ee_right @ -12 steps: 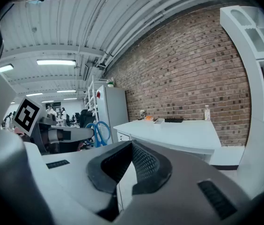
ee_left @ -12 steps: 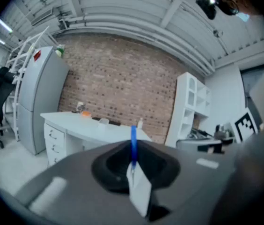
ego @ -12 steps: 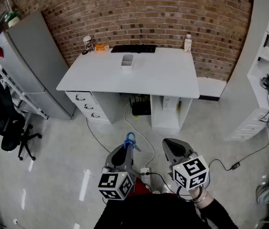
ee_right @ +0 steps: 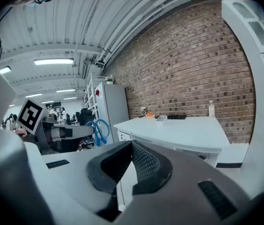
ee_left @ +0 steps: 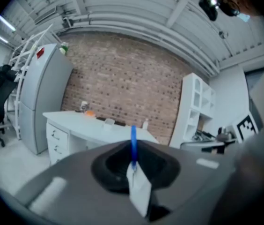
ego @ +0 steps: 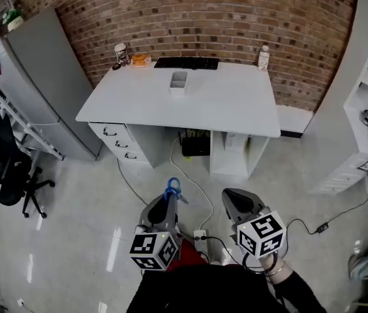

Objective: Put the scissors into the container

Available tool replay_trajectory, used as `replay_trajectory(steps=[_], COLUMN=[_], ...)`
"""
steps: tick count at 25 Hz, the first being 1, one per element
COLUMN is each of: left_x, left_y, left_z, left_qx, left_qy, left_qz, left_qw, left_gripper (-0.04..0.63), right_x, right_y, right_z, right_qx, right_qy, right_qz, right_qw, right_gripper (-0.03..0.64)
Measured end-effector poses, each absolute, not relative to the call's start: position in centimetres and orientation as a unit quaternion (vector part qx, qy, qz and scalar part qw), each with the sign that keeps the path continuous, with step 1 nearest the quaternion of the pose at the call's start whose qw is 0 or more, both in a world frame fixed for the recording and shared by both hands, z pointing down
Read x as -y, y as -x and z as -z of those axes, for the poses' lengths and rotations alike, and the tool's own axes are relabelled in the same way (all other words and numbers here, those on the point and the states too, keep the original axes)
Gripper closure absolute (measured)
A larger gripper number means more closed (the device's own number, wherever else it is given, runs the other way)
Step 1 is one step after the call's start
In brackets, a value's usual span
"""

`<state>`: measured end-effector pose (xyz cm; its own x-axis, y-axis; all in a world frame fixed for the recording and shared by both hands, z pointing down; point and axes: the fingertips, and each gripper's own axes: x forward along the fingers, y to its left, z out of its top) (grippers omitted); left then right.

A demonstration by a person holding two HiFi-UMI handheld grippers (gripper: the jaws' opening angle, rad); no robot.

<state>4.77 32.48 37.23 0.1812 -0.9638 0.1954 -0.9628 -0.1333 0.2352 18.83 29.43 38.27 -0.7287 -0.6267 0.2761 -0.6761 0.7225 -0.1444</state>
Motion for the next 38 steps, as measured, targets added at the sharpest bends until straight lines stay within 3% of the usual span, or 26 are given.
replay_trajectory(steps=[38], left_x=[-15.8], left_y=[18.5], left_z=[-39.2], left_qx=[0.61], left_qy=[-0.766], left_qz=[0.012], left_qw=[0.202], left_gripper=[0.568], right_x=[-13.4], right_y=[5.9], right_z=[-39.7], right_qx=[0.911], right_qy=[-0.357], right_qz=[-0.153], right_qw=[0.142], right_gripper=[0.607])
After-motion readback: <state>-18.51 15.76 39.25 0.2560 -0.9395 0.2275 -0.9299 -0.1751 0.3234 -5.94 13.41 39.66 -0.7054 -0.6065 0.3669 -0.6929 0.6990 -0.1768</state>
